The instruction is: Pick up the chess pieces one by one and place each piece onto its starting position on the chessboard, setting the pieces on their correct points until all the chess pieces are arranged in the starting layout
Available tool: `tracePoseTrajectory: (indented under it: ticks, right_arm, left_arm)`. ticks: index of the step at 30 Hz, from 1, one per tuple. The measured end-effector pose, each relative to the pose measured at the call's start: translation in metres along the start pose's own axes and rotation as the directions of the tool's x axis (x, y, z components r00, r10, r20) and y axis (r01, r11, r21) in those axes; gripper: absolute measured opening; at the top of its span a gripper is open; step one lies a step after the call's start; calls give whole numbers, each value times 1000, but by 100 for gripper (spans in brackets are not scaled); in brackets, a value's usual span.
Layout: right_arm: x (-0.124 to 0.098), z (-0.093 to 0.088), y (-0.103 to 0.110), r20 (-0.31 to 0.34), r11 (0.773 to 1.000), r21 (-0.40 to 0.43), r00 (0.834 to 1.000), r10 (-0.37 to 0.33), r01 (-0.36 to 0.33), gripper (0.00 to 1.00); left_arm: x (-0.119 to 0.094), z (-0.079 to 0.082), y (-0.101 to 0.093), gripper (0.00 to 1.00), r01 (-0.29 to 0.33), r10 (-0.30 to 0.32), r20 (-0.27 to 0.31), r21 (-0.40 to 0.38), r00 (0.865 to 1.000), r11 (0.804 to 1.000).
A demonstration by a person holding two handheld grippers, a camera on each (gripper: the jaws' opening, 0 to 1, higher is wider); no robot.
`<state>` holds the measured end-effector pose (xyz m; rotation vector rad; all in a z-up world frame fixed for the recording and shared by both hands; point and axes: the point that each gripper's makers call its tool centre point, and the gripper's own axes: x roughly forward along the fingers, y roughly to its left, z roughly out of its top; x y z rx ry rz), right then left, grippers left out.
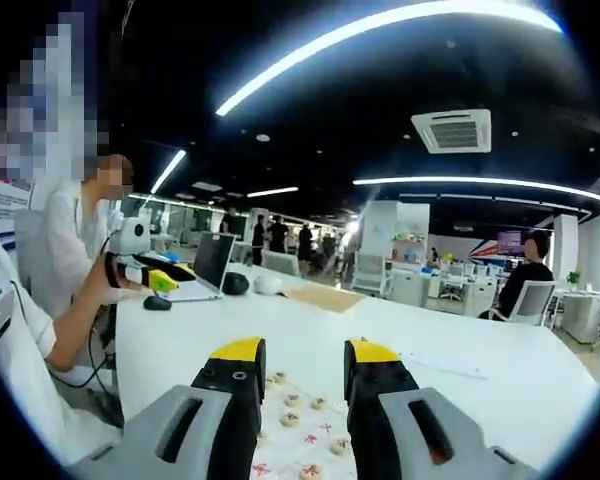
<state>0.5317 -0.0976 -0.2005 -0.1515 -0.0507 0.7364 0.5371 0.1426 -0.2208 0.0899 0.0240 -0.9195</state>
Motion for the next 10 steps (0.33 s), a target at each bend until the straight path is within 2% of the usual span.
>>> tracePoseTrajectory:
  ticks: [10]
  right_arm:
    - [0, 4, 3, 1, 1000, -26, 1000, -4, 4, 32]
  left_arm:
    - [-1, -1, 7, 30, -13, 13, 2, -9, 1000, 1000]
